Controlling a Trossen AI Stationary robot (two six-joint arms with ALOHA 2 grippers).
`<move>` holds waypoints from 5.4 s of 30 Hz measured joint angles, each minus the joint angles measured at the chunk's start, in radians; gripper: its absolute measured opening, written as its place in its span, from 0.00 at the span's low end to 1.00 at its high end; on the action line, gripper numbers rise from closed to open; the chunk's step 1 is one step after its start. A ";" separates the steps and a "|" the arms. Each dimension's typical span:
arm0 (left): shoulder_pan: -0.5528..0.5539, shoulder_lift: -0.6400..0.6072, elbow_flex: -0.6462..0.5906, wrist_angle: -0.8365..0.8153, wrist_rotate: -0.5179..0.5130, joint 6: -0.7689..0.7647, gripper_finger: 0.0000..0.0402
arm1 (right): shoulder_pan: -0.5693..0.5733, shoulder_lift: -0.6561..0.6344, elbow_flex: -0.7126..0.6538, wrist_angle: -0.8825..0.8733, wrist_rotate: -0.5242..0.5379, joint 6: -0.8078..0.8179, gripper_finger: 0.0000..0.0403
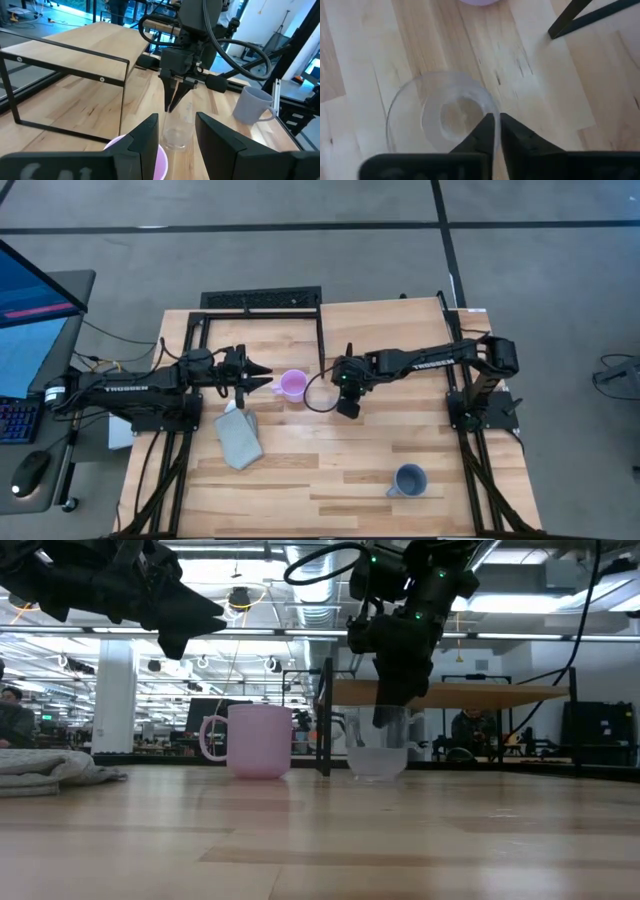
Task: Stack small to large cups/mugs on shelf
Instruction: Put the transparent mug on the shelf
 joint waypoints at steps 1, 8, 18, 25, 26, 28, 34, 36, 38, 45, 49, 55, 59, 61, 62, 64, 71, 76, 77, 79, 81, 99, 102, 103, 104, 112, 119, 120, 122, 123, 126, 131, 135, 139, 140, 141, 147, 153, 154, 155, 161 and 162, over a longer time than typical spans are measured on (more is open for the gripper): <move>0.000 0.000 0.000 -0.001 0.000 0.000 0.30 | 0.000 0.000 0.000 0.000 0.000 -0.001 0.08; 0.000 0.000 0.000 -0.002 0.000 0.004 0.30 | -0.001 -0.001 0.000 0.001 0.001 -0.007 0.04; 0.000 0.000 0.000 -0.002 -0.003 0.004 0.30 | 0.000 -0.001 0.078 -0.099 0.005 -0.022 0.01; 0.000 0.000 0.000 -0.002 -0.005 0.004 0.30 | 0.000 -0.001 0.255 -0.289 0.005 -0.073 0.01; 0.000 0.000 0.000 -0.002 -0.005 0.004 0.30 | 0.001 -0.001 0.283 -0.321 0.005 -0.083 0.01; 0.000 0.000 0.000 -0.002 -0.005 0.004 0.30 | 0.001 -0.001 0.337 -0.369 0.005 -0.096 0.01; 0.000 0.000 0.000 -0.002 -0.006 0.004 0.30 | 0.000 -0.001 0.474 -0.544 0.013 -0.144 0.01; 0.000 0.000 0.000 -0.002 -0.006 0.004 0.30 | -0.006 -0.001 0.505 -0.581 0.013 -0.161 0.01; 0.000 0.000 0.000 -0.002 -0.006 0.004 0.30 | -0.013 -0.001 0.541 -0.615 0.013 -0.167 0.01; 0.000 0.000 0.000 -0.003 -0.006 0.004 0.30 | -0.062 -0.002 0.605 -0.715 0.082 -0.171 0.00; 0.000 0.000 0.000 -0.019 -0.006 0.003 0.30 | -0.105 -0.013 0.612 -0.736 0.091 -0.185 0.00; 0.000 0.000 0.000 -0.041 -0.006 0.000 0.30 | -0.158 -0.085 0.607 -0.683 0.089 -0.196 0.00; 0.000 0.000 0.000 -0.039 -0.007 -0.002 0.30 | -0.198 -0.159 0.607 -0.676 0.090 -0.200 0.00; 0.000 0.000 0.000 -0.040 -0.015 0.004 0.30 | -0.218 -0.194 0.607 -0.681 0.091 -0.206 0.00; 0.000 0.000 0.000 -0.039 -0.016 0.006 0.30 | -0.231 -0.210 0.607 -0.688 0.090 -0.209 0.00; 0.000 0.000 0.000 -0.040 -0.026 0.007 0.30 | -0.255 -0.241 0.607 -0.709 0.089 -0.214 0.00; 0.000 0.000 0.000 -0.039 -0.029 0.009 0.30 | -0.388 -0.305 0.607 -0.815 0.089 -0.219 0.00; 0.000 0.000 0.000 -0.040 -0.029 0.009 0.30 | -0.475 -0.322 0.601 -0.813 0.083 -0.258 0.00; 0.000 0.000 0.000 -0.040 -0.029 0.009 0.30 | -0.495 -0.325 0.592 -0.814 0.082 -0.265 0.00; 0.000 0.000 0.000 -0.043 -0.029 0.008 0.30 | -0.539 -0.331 0.563 -0.811 0.061 -0.269 0.00; 0.000 0.000 0.000 -0.046 -0.029 0.008 0.30 | -0.580 -0.332 0.530 -0.807 0.028 -0.284 0.00; 0.000 0.000 0.000 -0.047 -0.053 0.037 0.30 | -0.575 -0.209 0.437 -0.644 -0.071 -0.296 0.00; 0.000 0.000 0.000 -0.047 -0.053 0.033 0.30 | -0.525 -0.131 0.511 -0.640 -0.071 -0.335 0.00; 0.000 0.000 0.000 -0.047 -0.052 0.028 0.30 | -0.513 -0.105 0.548 -0.641 -0.071 -0.344 0.00; 0.000 0.000 0.000 -0.047 -0.050 0.026 0.30 | -0.503 -0.082 0.592 -0.649 -0.071 -0.348 0.00; 0.000 0.000 0.000 -0.092 -0.031 0.001 0.30 | -0.487 0.098 0.870 -0.802 -0.043 -0.371 0.00; 0.000 0.000 0.000 -0.113 -0.024 -0.001 0.30 | -0.456 0.196 0.919 -0.804 -0.044 -0.398 0.00; 0.000 0.000 0.000 -0.113 -0.024 -0.001 0.30 | -0.455 0.201 0.920 -0.801 -0.045 -0.404 0.00; 0.000 0.000 0.000 -0.113 -0.024 0.005 0.30 | -0.455 0.210 0.921 -0.785 -0.045 -0.406 0.00; 0.000 0.000 0.000 -0.113 -0.024 0.005 0.30 | -0.455 0.212 0.921 -0.771 -0.046 -0.406 0.00; 0.000 0.000 0.000 -0.113 -0.024 0.005 0.30 | -0.456 0.211 0.921 -0.731 -0.045 -0.407 0.00; 0.000 0.000 0.000 -0.113 -0.024 0.005 0.30 | -0.464 0.211 0.922 -0.719 -0.051 -0.406 0.00; 0.000 0.000 0.000 -0.113 -0.024 0.005 0.30 | -0.464 0.211 0.922 -0.709 -0.046 -0.423 0.00; 0.000 0.000 0.000 -0.113 -0.025 0.005 0.30 | -0.466 0.211 0.922 -0.705 -0.047 -0.422 0.00; 0.000 0.000 0.000 -0.113 -0.025 0.005 0.30 | -0.469 0.211 0.922 -0.706 -0.048 -0.422 0.00; 0.000 0.000 0.000 -0.113 -0.025 0.004 0.30 | -0.470 0.211 0.922 -0.708 -0.047 -0.422 0.00; 0.000 0.000 0.000 -0.114 -0.026 0.004 0.30 | -0.471 0.211 0.922 -0.714 -0.045 -0.422 0.00; 0.000 0.000 0.000 -0.114 -0.026 0.004 0.30 | -0.473 0.211 0.921 -0.722 -0.048 -0.413 0.00; 0.000 0.000 0.000 -0.114 -0.026 0.004 0.30 | -0.473 0.211 0.921 -0.722 -0.048 -0.405 0.00; 0.000 0.000 0.000 -0.114 -0.026 0.004 0.30 | -0.477 0.211 0.921 -0.723 -0.049 -0.398 0.00; 0.000 0.000 0.000 -0.114 -0.026 0.004 0.30 | -0.484 0.211 0.921 -0.728 -0.048 -0.377 0.00; 0.000 0.000 0.000 -0.114 -0.026 0.004 0.30 | -0.483 0.211 0.921 -0.727 -0.049 -0.368 0.00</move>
